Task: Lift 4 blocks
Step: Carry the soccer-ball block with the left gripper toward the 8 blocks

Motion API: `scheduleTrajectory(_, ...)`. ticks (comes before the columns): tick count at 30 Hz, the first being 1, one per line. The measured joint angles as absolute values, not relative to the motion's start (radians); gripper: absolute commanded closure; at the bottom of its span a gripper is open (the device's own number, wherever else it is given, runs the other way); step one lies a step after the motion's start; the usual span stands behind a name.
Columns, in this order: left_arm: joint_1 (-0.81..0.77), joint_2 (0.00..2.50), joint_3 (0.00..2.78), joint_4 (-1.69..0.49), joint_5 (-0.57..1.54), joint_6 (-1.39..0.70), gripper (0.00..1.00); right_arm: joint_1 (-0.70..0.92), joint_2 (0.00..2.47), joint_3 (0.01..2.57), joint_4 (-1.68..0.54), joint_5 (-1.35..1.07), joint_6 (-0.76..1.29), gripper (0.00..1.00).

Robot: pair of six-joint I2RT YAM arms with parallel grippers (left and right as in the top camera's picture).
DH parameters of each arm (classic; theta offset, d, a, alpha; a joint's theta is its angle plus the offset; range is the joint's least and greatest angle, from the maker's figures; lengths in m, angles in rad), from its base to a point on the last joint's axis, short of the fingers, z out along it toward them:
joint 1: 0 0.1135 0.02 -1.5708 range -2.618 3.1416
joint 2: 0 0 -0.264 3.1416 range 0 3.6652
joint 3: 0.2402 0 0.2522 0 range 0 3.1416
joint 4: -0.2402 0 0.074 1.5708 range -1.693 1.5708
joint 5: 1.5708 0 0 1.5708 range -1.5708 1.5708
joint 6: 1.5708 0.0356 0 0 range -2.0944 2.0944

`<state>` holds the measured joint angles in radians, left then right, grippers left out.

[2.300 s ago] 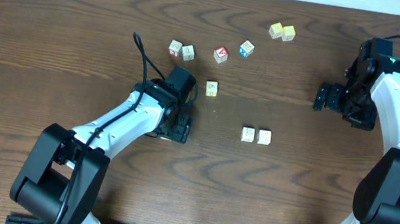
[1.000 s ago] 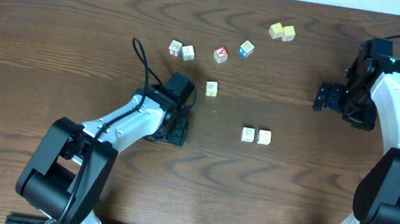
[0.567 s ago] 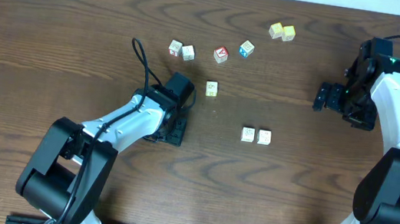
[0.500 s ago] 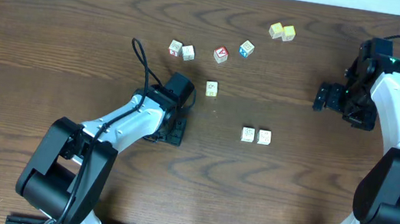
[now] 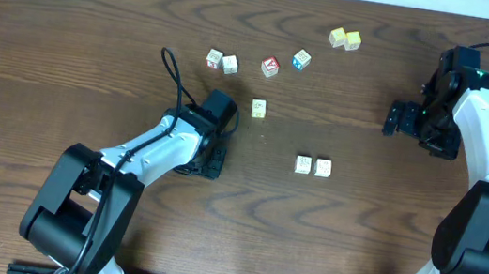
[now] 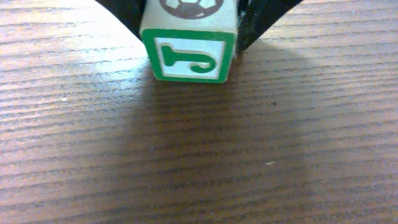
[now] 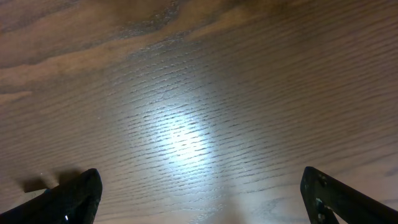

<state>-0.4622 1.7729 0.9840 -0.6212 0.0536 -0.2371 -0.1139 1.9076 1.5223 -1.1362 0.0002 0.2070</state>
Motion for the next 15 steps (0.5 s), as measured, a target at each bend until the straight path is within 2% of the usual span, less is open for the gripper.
scheduleTrajectory(15, -0.462, 1.772, 0.984, -0.625, 0.059, -0.236, 0.67, -0.114, 1.908, 1.522, -1.136, 0.000, 0.207, 0.01)
